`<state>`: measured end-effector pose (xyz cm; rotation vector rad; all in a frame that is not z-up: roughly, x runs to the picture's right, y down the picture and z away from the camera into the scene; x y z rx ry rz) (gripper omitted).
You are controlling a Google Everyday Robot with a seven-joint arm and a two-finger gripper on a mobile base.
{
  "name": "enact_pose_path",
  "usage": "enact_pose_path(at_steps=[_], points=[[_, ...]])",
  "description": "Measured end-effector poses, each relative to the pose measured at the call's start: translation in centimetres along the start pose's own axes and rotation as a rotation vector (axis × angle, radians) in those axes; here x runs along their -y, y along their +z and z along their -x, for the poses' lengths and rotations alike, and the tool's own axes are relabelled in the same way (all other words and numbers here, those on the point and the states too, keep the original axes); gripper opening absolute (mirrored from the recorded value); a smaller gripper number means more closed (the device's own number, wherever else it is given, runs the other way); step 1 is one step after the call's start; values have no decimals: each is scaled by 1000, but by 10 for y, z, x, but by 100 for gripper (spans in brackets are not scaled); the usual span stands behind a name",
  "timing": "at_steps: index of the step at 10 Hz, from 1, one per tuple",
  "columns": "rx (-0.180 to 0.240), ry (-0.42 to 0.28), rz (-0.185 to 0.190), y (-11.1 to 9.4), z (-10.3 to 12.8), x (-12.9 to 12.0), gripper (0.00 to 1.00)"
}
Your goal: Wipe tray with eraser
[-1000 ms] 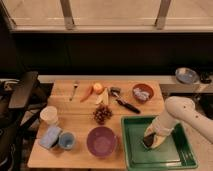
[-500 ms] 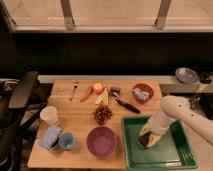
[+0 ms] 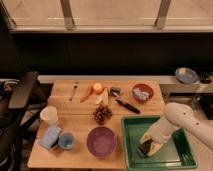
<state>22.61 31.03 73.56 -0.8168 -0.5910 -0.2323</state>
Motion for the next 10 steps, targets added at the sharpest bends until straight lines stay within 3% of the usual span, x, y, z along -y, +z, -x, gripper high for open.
enact_pose_path(at_steps=[3,5,7,10], points=[[-28,58,-18,-22,-25,-14,2],[-47,92,-26,-39,-50,-9,2],[-47,96,-18,-42,-61,8,2],[-34,69,1,-30,-52,30,2]])
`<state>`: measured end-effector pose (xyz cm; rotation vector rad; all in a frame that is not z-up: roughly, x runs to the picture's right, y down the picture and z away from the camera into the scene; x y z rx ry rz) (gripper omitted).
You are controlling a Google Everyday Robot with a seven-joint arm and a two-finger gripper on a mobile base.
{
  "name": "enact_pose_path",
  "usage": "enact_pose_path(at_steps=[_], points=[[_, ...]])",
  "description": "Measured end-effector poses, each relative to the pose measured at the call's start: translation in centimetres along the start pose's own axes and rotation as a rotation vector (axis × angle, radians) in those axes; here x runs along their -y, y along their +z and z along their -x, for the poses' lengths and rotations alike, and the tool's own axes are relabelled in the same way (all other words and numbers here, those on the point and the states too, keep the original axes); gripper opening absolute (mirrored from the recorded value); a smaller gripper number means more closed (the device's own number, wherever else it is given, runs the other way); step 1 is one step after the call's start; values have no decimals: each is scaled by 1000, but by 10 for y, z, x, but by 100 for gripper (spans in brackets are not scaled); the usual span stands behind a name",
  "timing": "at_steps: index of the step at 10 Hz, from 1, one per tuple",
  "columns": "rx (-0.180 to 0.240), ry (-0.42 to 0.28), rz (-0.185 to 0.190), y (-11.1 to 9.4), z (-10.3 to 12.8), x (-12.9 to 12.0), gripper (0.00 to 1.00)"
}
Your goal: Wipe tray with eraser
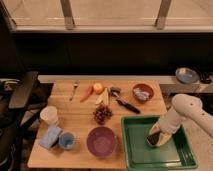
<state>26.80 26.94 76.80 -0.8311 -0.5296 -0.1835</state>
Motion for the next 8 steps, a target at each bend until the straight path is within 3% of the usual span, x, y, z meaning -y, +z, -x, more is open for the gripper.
enact_pose_path(at_steps=[2,5,8], points=[[5,-38,2,10,22,10,2],[9,-111,21,31,61,2,2],[0,-112,24,33,67,-22,2]])
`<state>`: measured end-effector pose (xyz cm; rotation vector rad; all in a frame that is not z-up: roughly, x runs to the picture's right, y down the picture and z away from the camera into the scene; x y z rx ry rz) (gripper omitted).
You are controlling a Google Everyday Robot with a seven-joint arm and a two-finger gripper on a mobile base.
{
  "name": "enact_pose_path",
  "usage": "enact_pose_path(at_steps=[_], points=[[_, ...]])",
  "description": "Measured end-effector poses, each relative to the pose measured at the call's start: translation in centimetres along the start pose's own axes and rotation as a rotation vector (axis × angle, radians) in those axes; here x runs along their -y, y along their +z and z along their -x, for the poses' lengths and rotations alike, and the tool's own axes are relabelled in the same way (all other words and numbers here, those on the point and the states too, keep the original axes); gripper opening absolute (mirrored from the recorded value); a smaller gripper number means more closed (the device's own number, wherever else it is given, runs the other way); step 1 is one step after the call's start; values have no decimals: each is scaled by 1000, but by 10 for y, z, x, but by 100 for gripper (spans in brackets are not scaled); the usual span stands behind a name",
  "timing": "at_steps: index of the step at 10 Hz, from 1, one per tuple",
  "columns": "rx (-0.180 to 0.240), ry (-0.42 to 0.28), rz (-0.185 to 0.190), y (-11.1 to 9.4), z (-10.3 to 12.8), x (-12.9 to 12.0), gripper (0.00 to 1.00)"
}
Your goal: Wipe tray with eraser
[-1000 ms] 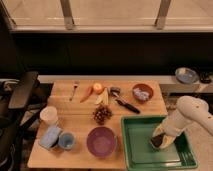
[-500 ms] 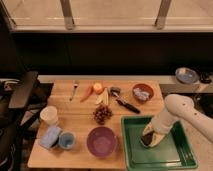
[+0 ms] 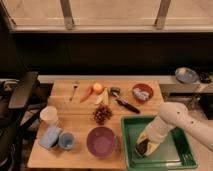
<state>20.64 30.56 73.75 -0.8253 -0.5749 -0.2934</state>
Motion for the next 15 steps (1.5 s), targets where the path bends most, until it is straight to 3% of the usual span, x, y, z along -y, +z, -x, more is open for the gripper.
enact_pose_path(at_steps=[4,6,8,10,12,15], points=[[-16,98,-14,-25,-49,-24,2],[-22,125,-15,-36,-72,-17,2],[-29,118,-6,-38,-79,-4,2],[-29,91,8,-30,-69,14,2],[-14,37,18,-14,-39,36,2],[22,-34,32,4,-5,42,2]])
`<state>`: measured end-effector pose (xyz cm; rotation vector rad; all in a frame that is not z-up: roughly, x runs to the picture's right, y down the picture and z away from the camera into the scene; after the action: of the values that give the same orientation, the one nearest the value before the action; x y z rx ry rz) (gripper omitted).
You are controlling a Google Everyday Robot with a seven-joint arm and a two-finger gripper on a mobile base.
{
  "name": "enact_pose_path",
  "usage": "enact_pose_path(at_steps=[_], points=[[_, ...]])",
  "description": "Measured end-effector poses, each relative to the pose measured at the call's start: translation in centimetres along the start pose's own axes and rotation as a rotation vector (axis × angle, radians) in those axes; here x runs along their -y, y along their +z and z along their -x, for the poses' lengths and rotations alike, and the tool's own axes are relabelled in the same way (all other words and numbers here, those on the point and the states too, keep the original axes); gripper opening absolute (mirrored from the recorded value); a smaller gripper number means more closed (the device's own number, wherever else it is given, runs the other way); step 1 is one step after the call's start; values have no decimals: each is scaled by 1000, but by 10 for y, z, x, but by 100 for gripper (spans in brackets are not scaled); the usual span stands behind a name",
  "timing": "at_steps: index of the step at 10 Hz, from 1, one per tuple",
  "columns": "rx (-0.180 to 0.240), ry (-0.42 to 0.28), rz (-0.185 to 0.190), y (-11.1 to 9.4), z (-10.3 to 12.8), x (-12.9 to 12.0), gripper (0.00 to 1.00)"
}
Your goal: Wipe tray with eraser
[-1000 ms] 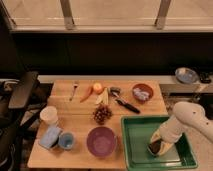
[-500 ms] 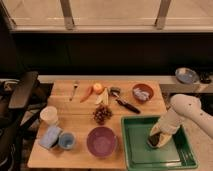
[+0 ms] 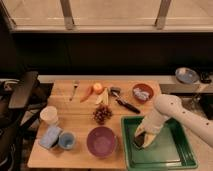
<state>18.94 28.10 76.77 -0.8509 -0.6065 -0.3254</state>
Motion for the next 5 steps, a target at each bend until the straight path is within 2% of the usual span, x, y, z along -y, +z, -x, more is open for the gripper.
enact_pose_path(at_steps=[3,5], points=[[15,25,-5,4,8,-19,2],[9,65,-8,-5,-8,-39,2]])
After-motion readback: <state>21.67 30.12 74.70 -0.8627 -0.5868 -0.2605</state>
